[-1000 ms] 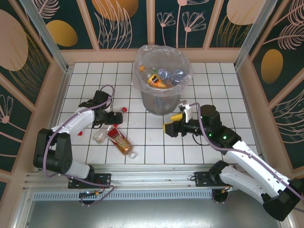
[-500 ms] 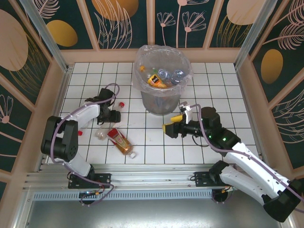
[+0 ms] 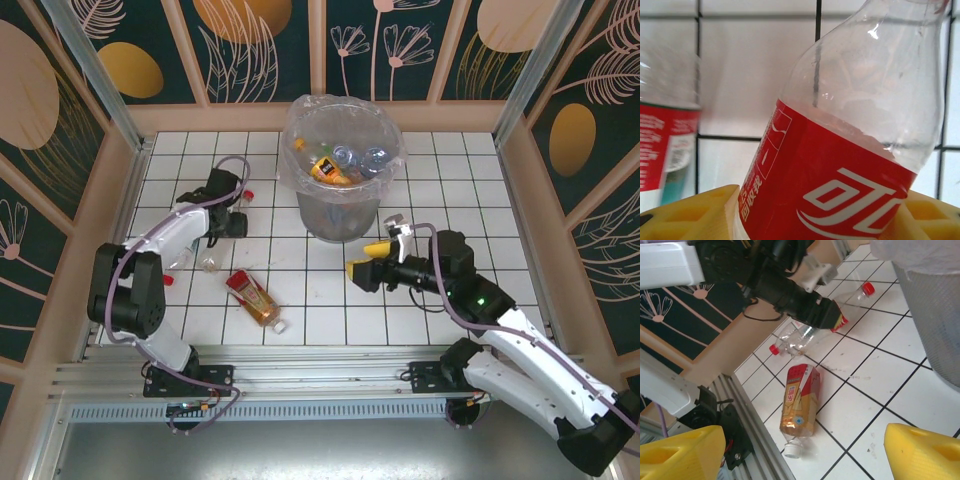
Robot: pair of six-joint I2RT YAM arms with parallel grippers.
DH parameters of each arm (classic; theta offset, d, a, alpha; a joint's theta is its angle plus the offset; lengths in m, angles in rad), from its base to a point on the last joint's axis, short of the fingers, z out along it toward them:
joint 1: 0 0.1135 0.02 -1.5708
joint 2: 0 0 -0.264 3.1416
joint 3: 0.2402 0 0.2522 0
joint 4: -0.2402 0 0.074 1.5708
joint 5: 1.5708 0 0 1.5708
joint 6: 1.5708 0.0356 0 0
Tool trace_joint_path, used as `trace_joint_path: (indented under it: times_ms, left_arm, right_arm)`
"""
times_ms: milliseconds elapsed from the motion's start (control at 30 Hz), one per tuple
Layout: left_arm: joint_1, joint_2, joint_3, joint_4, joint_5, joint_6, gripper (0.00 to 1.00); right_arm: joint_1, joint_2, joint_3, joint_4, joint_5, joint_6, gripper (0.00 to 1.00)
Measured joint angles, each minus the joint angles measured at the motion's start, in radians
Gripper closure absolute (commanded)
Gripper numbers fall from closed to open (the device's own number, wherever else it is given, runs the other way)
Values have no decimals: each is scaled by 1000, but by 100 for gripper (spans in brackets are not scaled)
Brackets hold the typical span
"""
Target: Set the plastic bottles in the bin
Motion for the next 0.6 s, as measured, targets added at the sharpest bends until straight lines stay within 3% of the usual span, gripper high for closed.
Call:
trace_joint_path:
  times_ms: [267,600]
  left_arm:
    - [0,-151,157,-23,19,-34,44]
    - [0,-435,90,64,336,-62,43]
  right_arm:
    - [0,-38,0,3,67,40,15]
    - [0,-13,40,81,96,91,13]
